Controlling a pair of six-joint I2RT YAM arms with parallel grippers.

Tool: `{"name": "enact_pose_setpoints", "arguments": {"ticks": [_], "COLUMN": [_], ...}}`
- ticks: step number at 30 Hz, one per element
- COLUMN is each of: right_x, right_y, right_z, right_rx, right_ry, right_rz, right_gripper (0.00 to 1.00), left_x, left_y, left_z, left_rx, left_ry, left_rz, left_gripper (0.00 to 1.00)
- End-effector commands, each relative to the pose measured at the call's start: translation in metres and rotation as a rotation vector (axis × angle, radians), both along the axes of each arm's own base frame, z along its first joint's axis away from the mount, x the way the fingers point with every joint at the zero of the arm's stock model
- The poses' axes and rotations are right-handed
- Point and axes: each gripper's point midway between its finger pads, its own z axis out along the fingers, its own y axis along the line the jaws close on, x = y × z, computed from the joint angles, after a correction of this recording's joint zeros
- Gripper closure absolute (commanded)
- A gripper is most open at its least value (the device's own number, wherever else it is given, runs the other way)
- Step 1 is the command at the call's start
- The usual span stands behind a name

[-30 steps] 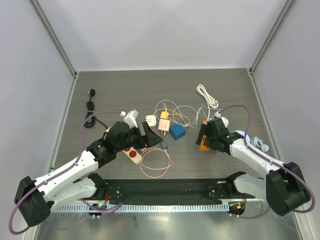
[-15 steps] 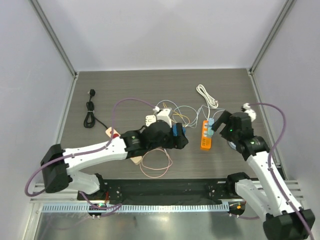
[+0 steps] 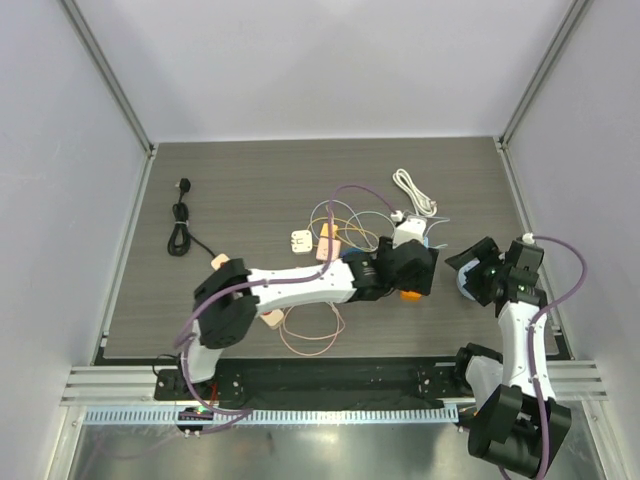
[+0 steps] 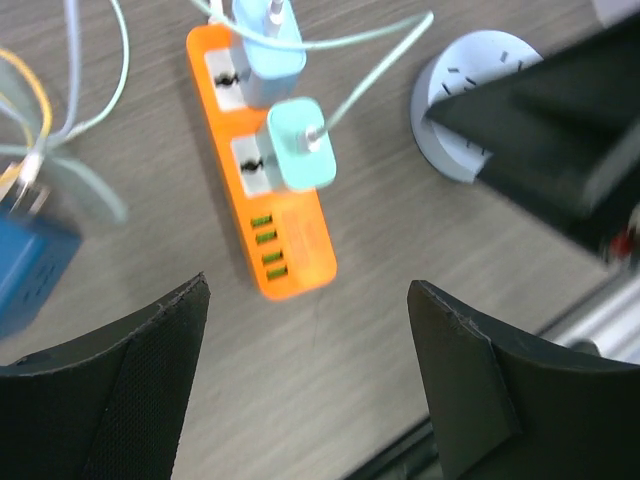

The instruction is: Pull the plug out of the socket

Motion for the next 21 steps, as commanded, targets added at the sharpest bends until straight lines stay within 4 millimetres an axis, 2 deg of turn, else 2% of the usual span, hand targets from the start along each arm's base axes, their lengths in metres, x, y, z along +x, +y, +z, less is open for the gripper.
{"name": "enact_pose_setpoints", "arguments": {"ticks": [1,3,6,7,10,12,13,14,17,21], "right_x": [0.007,0.005,0.004,0.005,0.005,0.005,0.005,0.005,0.003,0.005], "right_y": [0.015,0.01,0.014,0.016,0.022,0.023,0.022,0.021,0.02,0.02], "right_z": [0.006,0.005,0.004,0.004,0.005,0.004,0.004,0.001,-0.008,-0.012], "right_rx": [0.064,0.035,0.049,0.055,0.075,0.081,0.079,0.076,0.079,0.089], "right_ry": [-0.091,-0.095,-0.113,-0.121,-0.135,-0.137,-0.139,-0.135,-0.111,-0.102], "right_rz": [0.071,0.065,0.084,0.094,0.127,0.125,0.12,0.113,0.099,0.108], "right_gripper": [0.14,0.14,0.14,0.14,0.14,0.14,0.14,0.14,0.14,0.14], "left_x": [0.015,0.022,0.032,0.034,0.043,0.046,0.048,0.049,0.054,0.061], "left_y": [-0.009,-0.018,-0.024,-0.025,-0.027,-0.03,-0.037,-0.038,-0.044,-0.047], "left_z": [-0.002,-0.01,-0.011,-0.022,-0.02,-0.031,-0.027,-0.036,-0.039,-0.052], "left_rx": [0.087,0.12,0.135,0.159,0.165,0.183,0.165,0.179,0.172,0.17], "left_ry": [-0.074,-0.093,-0.119,-0.121,-0.145,-0.146,-0.145,-0.139,-0.119,-0.09], "left_rz": [0.034,0.042,0.071,0.074,0.104,0.101,0.097,0.096,0.09,0.088], "left_gripper": [0.19,0.18,0.18,0.18,0.19,0.21,0.23,0.27,0.35,0.41]}}
